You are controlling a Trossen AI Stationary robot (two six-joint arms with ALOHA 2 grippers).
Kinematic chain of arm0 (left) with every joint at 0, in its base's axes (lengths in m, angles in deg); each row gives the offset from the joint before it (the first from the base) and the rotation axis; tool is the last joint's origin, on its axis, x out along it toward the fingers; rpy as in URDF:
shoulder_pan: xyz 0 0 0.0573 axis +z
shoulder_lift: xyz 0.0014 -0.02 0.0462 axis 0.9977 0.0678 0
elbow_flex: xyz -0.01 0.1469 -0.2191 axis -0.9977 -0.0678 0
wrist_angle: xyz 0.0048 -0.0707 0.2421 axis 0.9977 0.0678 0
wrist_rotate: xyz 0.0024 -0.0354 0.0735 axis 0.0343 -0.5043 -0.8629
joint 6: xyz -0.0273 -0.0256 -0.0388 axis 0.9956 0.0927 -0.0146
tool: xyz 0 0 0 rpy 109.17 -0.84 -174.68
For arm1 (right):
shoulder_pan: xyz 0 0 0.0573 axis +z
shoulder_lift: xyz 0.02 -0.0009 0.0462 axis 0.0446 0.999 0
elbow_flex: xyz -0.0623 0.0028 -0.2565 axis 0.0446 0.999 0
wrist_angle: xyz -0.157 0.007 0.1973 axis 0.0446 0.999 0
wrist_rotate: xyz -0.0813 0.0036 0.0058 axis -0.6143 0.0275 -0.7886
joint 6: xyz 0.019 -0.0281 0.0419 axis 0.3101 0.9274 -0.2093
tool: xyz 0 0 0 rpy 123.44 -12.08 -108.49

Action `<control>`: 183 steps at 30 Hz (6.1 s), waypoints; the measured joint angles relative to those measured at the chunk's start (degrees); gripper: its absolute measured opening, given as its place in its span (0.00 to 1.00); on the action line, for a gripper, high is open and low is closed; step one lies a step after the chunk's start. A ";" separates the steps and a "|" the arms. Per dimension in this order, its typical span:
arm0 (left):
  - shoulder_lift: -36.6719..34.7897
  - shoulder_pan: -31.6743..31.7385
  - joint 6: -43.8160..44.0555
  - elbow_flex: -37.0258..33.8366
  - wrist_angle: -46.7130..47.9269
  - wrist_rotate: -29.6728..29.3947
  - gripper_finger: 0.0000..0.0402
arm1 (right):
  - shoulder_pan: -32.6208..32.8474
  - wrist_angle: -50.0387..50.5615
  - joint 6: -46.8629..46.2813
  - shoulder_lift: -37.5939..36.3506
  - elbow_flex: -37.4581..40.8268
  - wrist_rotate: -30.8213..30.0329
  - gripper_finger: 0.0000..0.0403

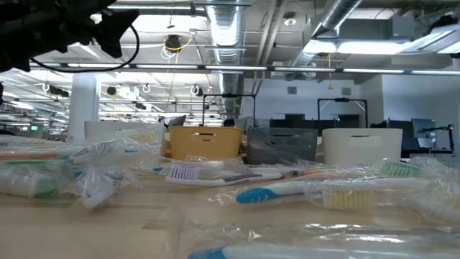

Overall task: Pick & Place Toothbrushes
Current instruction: Put the green toothbrush into the left white bin

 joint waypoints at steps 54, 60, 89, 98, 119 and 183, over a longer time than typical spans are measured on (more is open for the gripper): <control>23.29 -24.20 29.40 37.52 57.95 -0.31 0.44 | -1.95 -76.15 32.29 -32.04 59.46 -6.30 0.00; 25.50 -26.90 24.31 44.94 55.29 -4.00 0.39 | -3.74 -75.55 31.83 -32.04 59.47 -3.25 0.00; 43.80 -37.44 38.00 68.21 95.66 -14.86 0.33 | -6.96 -72.21 36.57 -32.04 59.83 -0.19 0.00; 47.06 -39.97 48.72 62.76 97.39 -14.19 0.33 | -10.44 -71.16 37.01 -32.02 59.83 2.87 0.00; 46.47 -40.52 59.34 51.30 96.45 -14.34 0.33 | -10.57 -70.49 36.38 -32.03 59.83 9.99 0.00; 52.46 -38.18 61.48 46.25 92.47 -14.36 0.03 | -9.85 -69.61 35.46 -31.94 59.83 10.09 0.00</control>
